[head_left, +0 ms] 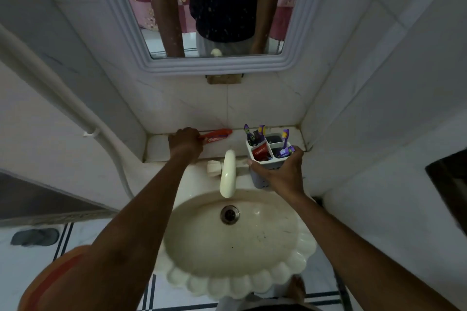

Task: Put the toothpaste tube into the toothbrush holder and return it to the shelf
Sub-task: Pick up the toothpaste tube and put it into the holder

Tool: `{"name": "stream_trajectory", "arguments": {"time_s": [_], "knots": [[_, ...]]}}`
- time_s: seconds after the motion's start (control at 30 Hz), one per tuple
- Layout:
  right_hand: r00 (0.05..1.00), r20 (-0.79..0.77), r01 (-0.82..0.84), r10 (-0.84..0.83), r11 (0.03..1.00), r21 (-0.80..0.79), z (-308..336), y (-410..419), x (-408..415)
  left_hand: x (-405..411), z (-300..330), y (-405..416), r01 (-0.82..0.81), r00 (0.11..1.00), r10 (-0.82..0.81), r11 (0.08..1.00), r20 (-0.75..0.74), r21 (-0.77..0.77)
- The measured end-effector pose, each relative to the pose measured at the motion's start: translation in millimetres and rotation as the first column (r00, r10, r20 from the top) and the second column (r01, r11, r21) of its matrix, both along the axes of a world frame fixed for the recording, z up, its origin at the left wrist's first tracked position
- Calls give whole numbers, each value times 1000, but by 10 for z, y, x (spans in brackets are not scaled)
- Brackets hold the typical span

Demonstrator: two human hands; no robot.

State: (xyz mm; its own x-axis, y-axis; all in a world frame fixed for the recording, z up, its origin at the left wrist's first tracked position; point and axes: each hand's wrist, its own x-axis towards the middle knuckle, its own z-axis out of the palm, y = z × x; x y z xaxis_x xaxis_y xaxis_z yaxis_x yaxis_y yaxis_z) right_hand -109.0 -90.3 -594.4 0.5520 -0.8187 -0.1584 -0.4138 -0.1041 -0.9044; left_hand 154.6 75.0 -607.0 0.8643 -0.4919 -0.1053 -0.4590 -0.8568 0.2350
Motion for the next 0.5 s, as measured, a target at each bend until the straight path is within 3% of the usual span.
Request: {"name": "stream_trajectory", "arguments": {"time_s": [0.07, 0.17, 0.33, 0.5], "knots": [[1000, -5, -3, 3, 1000, 8, 14, 6, 3, -79, 195, 52, -77, 988, 35, 958, -151, -278], [1000, -18, -10, 10, 1000, 3, 24, 6, 14, -261, 506, 139, -120, 987, 42, 840, -158, -528], [999, -21, -31, 32, 999, 17, 61, -9, 9, -606, 1140, 137, -53, 998, 54, 674, -23, -736], [998, 2, -57, 57, 997, 44, 77, -28, -39, -873, 1640, -226, 195, 981, -110, 586, 161, -787]]}}
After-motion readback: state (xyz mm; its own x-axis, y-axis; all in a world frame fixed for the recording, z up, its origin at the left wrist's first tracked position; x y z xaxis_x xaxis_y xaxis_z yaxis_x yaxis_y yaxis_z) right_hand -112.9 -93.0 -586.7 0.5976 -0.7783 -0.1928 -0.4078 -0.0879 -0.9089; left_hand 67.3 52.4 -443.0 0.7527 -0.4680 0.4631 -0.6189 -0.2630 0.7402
